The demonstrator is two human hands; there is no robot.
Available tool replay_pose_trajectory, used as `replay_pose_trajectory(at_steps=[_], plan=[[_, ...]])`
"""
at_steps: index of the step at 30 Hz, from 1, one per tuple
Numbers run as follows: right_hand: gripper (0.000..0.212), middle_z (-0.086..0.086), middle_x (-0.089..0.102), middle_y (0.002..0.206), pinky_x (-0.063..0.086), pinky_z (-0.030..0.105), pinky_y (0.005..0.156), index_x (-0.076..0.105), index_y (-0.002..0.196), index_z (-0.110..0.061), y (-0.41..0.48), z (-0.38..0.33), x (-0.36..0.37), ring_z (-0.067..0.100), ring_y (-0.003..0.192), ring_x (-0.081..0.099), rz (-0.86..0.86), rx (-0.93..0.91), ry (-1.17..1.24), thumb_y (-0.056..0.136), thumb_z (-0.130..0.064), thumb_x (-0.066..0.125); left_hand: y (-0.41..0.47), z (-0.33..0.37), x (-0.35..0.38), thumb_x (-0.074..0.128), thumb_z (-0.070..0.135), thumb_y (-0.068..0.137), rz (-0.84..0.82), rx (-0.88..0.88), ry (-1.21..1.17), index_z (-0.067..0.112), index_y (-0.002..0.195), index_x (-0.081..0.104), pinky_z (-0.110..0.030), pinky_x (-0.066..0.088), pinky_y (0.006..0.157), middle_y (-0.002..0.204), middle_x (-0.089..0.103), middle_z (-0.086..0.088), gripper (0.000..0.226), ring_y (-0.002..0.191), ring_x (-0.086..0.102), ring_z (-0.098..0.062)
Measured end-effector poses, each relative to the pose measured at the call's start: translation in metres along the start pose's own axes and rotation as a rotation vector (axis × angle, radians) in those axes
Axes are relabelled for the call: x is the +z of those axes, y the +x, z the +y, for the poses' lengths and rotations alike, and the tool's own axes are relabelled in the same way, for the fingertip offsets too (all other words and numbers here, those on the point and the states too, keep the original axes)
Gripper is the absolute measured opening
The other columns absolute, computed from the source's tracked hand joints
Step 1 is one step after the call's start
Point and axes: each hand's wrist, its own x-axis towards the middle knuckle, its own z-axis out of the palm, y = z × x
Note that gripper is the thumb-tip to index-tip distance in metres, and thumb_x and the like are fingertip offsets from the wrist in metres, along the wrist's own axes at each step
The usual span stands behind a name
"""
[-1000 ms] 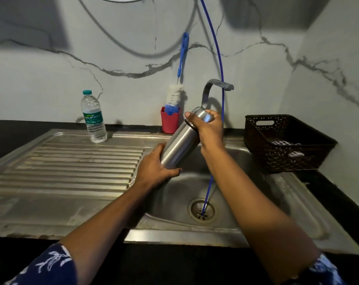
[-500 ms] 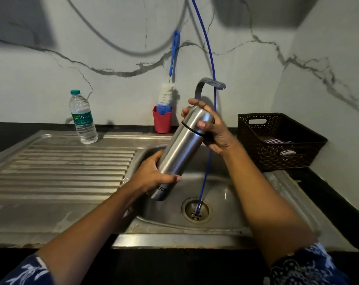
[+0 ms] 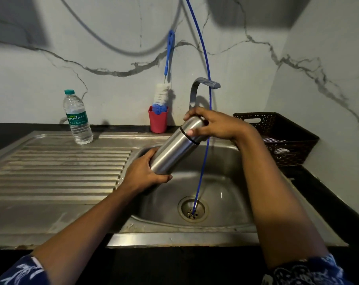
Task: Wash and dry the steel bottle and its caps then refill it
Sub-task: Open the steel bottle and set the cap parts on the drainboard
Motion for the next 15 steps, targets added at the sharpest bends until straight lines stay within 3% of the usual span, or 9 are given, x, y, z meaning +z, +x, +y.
replay_pose_trajectory(at_steps=[2,4,5,7,9,10,12,15], plan=[[0.061,-0.001,0.040,0.138,0.048,0.022,0.091,0.043,0.134,-0.026,-0.009,0.009,-0.007,0.007,0.116,0.048,-0.149,-0.123,0.204,0.082,-0.004,0.067,0.000,-0.001,-0.001,0.077,0.058,0.044,0.003,0.005,-0.013,0.026,0.130,0.050,-0.028,0.048,0.077,0.111,0.062,0.004,0.096,0.094,0.060,-0.015],[0.072,-0.006,0.023,0.152,0.038,0.029,0.104,0.032,0.141,-0.037,-0.013,0.008,-0.010,0.009,0.130,0.036,-0.109,-0.064,0.220,0.082,-0.020,0.069,0.000,-0.001,-0.001,0.081,0.052,0.048,0.000,0.021,-0.010,0.025,0.132,0.050,-0.029,0.048,0.079,0.112,0.061,0.004,0.093,0.095,0.059,-0.016],[0.066,-0.002,0.026,0.152,0.037,0.035,0.104,0.034,0.140,-0.036,-0.012,0.005,-0.008,0.016,0.131,0.037,-0.005,0.004,0.166,0.082,-0.037,0.066,0.000,-0.001,-0.001,0.083,0.049,0.050,0.000,0.033,-0.005,0.025,0.131,0.050,-0.028,0.047,0.078,0.112,0.062,0.003,0.091,0.095,0.059,-0.015],[0.065,0.009,0.057,0.128,0.049,0.039,0.090,0.053,0.122,-0.022,-0.006,-0.005,-0.003,0.023,0.108,0.060,0.225,0.216,-0.033,0.080,-0.071,0.044,0.000,-0.001,0.000,0.086,0.044,0.054,0.002,0.052,0.022,0.027,0.131,0.049,-0.028,0.048,0.078,0.111,0.062,0.003,0.087,0.094,0.059,-0.015],[0.079,0.009,0.069,0.087,0.053,0.031,0.064,0.061,0.093,-0.014,-0.002,-0.014,0.005,0.021,0.071,0.069,0.281,0.363,-0.238,0.076,-0.083,0.028,0.000,0.000,0.001,0.088,0.041,0.056,0.003,0.063,0.047,0.030,0.131,0.049,-0.029,0.049,0.080,0.111,0.063,0.004,0.086,0.094,0.059,-0.015],[0.076,0.007,0.068,0.078,0.050,0.026,0.056,0.060,0.087,-0.013,0.001,-0.015,0.007,0.019,0.062,0.068,0.264,0.367,-0.297,0.076,-0.082,0.030,-0.001,0.000,0.001,0.088,0.041,0.056,-0.002,0.066,0.049,0.031,0.131,0.048,-0.029,0.050,0.080,0.111,0.063,0.004,0.086,0.095,0.059,-0.014],[0.059,0.005,0.063,0.082,0.045,0.022,0.051,0.058,0.090,-0.014,0.001,-0.013,0.005,0.017,0.064,0.064,0.192,0.299,-0.317,0.082,-0.070,0.044,-0.001,0.000,0.000,0.085,0.046,0.053,-0.009,0.060,0.044,0.032,0.131,0.048,-0.030,0.050,0.081,0.111,0.063,0.005,0.088,0.095,0.060,-0.014],[0.040,0.002,0.056,0.111,0.055,0.025,0.070,0.052,0.119,-0.019,-0.005,-0.005,-0.006,0.022,0.099,0.061,0.012,0.122,-0.042,0.084,-0.035,0.066,0.000,-0.002,-0.002,0.073,0.060,0.046,-0.002,0.047,0.057,0.032,0.131,0.049,-0.030,0.049,0.079,0.110,0.064,0.006,0.093,0.093,0.060,-0.014]])
